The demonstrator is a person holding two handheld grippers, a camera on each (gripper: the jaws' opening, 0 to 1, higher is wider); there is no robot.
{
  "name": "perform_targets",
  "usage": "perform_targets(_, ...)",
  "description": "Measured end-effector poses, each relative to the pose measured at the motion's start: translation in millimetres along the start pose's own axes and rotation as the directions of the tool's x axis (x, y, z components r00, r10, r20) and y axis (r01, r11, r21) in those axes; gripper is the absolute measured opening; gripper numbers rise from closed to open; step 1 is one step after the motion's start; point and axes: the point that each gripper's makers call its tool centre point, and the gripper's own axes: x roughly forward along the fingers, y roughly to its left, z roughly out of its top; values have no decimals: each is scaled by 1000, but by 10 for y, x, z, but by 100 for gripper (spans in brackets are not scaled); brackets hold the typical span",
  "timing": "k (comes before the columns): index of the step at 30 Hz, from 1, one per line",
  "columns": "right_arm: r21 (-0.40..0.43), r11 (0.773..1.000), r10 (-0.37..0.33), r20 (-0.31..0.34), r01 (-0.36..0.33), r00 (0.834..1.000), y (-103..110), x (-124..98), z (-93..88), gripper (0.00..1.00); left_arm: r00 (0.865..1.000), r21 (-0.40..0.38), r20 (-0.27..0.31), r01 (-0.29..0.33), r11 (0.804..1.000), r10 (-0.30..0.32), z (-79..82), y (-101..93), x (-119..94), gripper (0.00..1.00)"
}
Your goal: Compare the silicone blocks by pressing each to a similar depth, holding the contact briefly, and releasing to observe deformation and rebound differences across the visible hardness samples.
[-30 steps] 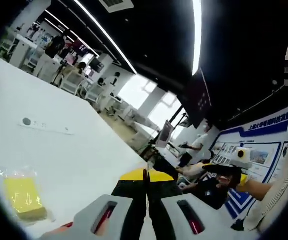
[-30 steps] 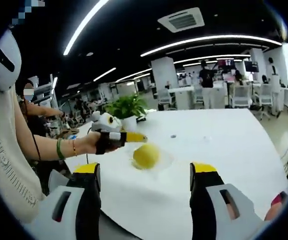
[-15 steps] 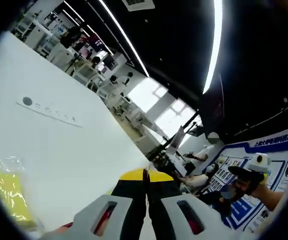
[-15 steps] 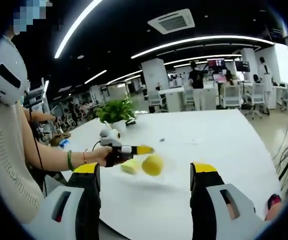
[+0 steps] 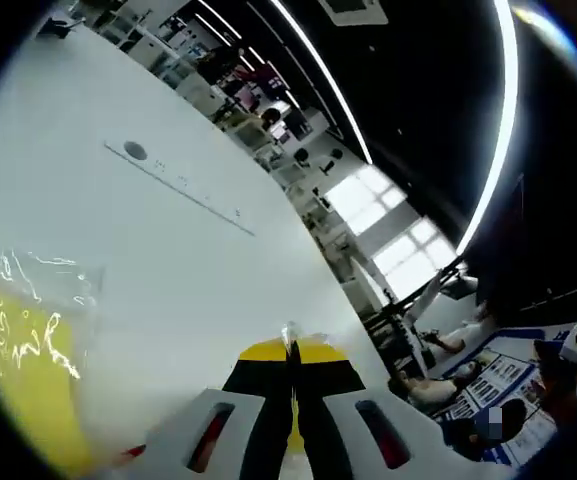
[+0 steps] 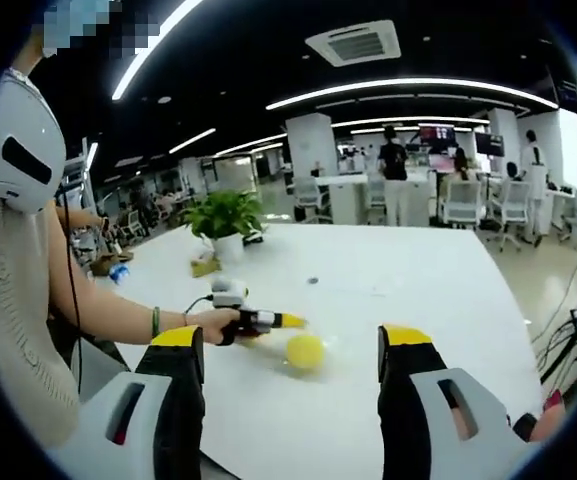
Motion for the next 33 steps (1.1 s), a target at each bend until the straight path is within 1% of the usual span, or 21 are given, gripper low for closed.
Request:
perform_targets(3,3,1000,-4,-14,4,1000,-28,14,-55,63,1000,31,0,-28,999,28,6,74,92,0)
perform_targets(6,9,1000,-4,-15,4,1000,-55,19,-60,63,998,48,-3,-57,997,57,-2,161,176,0)
perform_targets(13,11,1000,-9,-15,9,1000,-130,36,-71,61,993,38,7,-122,992,121,-21,352,262,0)
perform_targets(16,12,1000,-11,-16,11,1000,-151,34,-83,60,990,41,15,-143,989,143,-13,345,278,0)
perform_targets(18,15,1000,-7,-12,7,1000,-157,39,-87,59,980,66,32,-200,978,198,-9,398,264,0)
perform_targets(20,18,1000,-3,-14,3,1000,-162,53,-103,59,974,40,47,-222,974,220,-12,402,262,0)
perform_targets(22,18,1000,2,-18,-1,1000,-164,72,-122,58,969,90,53,-244,966,240,-7,411,266,0)
perform_targets(23,19,1000,5,-18,-5,1000,-158,75,-123,58,968,112,52,-248,962,244,-8,407,271,0)
perform_targets(27,6,1000,5,-15,-5,1000,-166,78,-134,59,970,96,53,-240,966,235,4,414,267,0)
perform_targets(29,-11,1000,-7,-32,6,999,-189,71,-176,60,972,104,55,-235,967,230,9,403,257,0)
perform_targets(30,-6,1000,-4,-34,4,999,-181,69,-191,61,971,127,53,-237,963,232,12,390,245,0)
perform_targets(31,-1,1000,0,-34,0,999,-173,65,-196,61,971,134,52,-237,962,232,15,379,239,0)
perform_targets(33,12,1000,6,-23,-6,1000,-150,58,-185,61,969,178,42,-247,952,244,18,377,213,1)
